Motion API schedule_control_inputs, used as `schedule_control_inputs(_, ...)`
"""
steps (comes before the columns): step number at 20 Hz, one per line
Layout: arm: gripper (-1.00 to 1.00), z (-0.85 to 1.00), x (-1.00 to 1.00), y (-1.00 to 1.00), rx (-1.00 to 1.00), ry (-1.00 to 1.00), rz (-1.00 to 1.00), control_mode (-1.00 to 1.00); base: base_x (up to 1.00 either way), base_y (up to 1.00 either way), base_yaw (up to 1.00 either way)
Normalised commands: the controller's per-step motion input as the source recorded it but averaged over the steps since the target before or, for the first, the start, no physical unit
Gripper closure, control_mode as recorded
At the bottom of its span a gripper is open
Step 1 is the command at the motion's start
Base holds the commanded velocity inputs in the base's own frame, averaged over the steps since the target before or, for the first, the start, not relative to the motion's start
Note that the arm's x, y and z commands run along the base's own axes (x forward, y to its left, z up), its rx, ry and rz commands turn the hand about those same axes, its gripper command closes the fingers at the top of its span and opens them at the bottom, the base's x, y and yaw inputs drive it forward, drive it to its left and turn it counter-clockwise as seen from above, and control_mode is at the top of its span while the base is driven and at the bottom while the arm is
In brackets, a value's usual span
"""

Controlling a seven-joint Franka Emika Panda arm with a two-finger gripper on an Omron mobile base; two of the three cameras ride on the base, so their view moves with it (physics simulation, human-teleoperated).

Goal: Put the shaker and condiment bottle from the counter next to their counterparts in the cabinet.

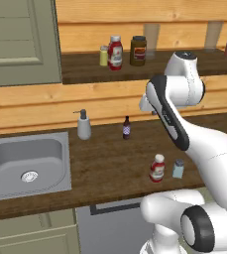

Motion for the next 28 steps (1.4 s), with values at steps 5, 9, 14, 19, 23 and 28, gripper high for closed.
schedule_control_inputs(5,-1.00,-0.13,-0.07,-0.01,0.00,-0.02,0.00,-1.00,0.00,0.00,0.00)
schedule_control_inputs(9,-1.00,-0.30,-0.55,-0.56,0.02,-0.19,0.21,-1.00,0.00,0.00,0.00)
schedule_control_inputs(14,-1.00,-0.32,-0.70,-1.00,0.13,-0.20,0.38,-1.00,0.00,0.00,0.00)
schedule_control_inputs(19,-1.00,-0.34,-0.64,-0.96,0.21,-0.34,0.30,-1.00,0.00,0.00,0.00)
schedule_control_inputs(23,-1.00,-0.71,0.00,-0.55,0.27,0.00,0.29,-1.00,0.00,0.00,0.00)
schedule_control_inputs(28,-1.00,-0.34,-0.02,-0.20,0.05,-0.11,0.10,-1.00,0.00,0.00,0.00)
